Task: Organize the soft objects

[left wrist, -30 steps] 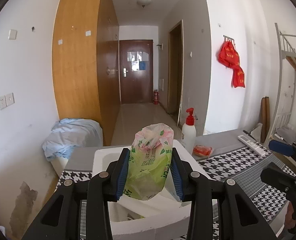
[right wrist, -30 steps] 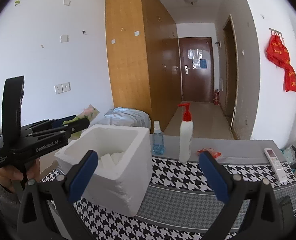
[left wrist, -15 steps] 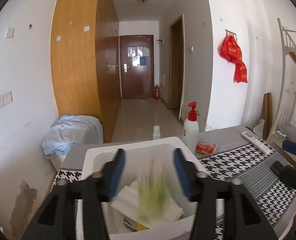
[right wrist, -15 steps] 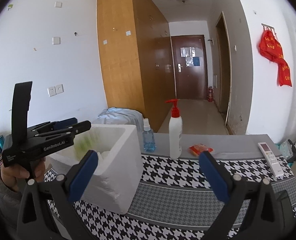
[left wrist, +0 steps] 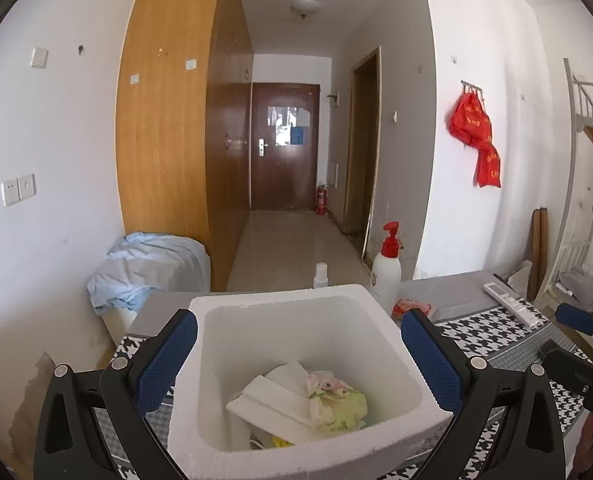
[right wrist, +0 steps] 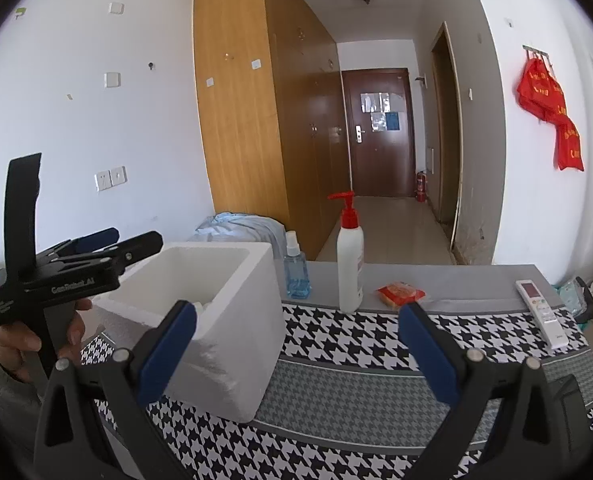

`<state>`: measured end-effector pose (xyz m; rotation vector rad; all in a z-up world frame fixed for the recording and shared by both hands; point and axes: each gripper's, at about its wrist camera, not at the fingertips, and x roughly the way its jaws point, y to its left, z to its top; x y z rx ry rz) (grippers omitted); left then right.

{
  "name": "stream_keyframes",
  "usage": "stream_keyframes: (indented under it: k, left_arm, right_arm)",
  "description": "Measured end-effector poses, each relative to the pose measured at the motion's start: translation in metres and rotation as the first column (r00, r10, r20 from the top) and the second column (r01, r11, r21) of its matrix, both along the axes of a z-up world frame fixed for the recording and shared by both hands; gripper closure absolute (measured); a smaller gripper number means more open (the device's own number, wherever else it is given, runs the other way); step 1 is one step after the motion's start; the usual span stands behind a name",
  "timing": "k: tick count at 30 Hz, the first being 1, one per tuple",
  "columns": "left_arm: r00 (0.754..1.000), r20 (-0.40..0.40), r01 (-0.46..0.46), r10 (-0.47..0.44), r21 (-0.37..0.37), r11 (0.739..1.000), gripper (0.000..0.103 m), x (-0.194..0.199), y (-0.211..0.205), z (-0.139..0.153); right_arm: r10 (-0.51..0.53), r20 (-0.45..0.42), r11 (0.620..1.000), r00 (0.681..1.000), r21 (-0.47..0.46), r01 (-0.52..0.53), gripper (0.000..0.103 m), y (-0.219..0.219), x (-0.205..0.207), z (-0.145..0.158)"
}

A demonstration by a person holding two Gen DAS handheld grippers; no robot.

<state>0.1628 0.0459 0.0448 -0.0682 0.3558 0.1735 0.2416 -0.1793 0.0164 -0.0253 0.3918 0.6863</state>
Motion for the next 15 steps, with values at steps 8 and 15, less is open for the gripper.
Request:
stream_keyframes:
  k: [8, 15]
  left_arm:
    - [0.999, 0.045, -0.015, 0.013, 0.033, 0.999, 0.001, -0.025, -0.007, 0.008]
    - [0.998, 0.064, -0.017, 0.014, 0.048, 0.999, 0.001, -0.044, -0.011, 0.011]
  right_arm:
    - [-0.002, 0.022, 1.0, 1.0, -0.003, 0.002, 0.001, -0.001, -0.017, 0.004]
    - [-0.001, 0.05, 1.0, 0.999, 0.006, 0.001, 0.001, -0.006, -0.034, 0.011]
